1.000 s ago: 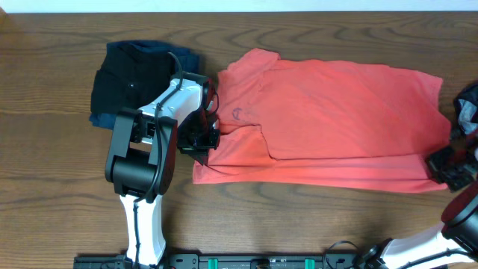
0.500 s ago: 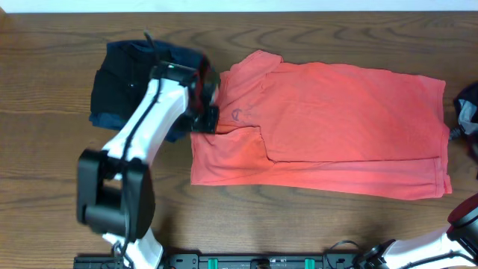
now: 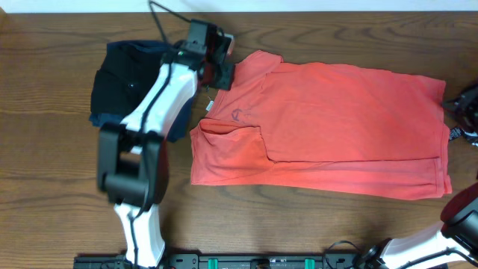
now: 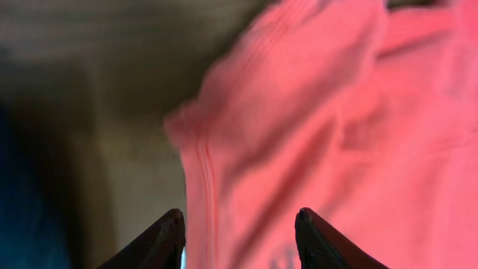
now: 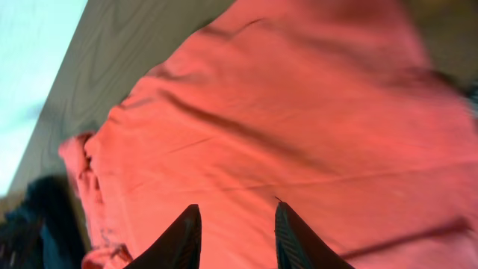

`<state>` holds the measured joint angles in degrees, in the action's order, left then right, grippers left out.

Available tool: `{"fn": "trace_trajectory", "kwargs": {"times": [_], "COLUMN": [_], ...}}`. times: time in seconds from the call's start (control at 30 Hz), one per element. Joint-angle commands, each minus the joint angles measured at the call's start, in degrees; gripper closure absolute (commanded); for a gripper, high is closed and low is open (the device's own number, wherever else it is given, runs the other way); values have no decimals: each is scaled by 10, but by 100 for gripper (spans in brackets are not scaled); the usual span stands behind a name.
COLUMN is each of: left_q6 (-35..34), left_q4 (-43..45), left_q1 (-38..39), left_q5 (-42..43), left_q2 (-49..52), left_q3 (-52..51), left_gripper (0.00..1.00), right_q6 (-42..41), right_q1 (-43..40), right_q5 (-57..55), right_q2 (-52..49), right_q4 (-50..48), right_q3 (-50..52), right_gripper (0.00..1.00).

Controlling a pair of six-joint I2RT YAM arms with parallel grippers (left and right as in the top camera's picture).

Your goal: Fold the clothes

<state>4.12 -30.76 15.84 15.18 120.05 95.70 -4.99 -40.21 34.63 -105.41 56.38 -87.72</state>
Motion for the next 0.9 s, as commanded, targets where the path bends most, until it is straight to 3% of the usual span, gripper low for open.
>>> {"fn": "trace_trajectory", "kwargs": {"times": [0.0, 0.3, 0.63, 0.73, 0.83, 0.87], "left_q6": [56, 75, 73, 55, 52, 48], "left_q4": [10, 37, 45, 50, 56, 55], "left_q1": [6, 30, 51, 51, 51, 51], "left_q5": [19, 20, 19, 17, 17, 17], "left_q2": [66, 173, 232, 239, 229, 225], "left_q3": [81, 209, 219, 219, 223, 226], "left_gripper": [49, 44, 42, 53, 85, 90], "right_q6": [25, 25, 29, 37, 40, 40], "right_q1": [22, 54, 64, 65, 65, 65], "right_q5": [16, -5, -33, -34, -34, -34], "right_q2": [-2, -2, -2, -2, -2, -2], "right_q4": [3, 26, 47, 50, 52, 52], "right_q3": [-7, -7, -6, -6, -5, -5], "right_gripper": [68, 68, 69, 69, 69, 69]}}
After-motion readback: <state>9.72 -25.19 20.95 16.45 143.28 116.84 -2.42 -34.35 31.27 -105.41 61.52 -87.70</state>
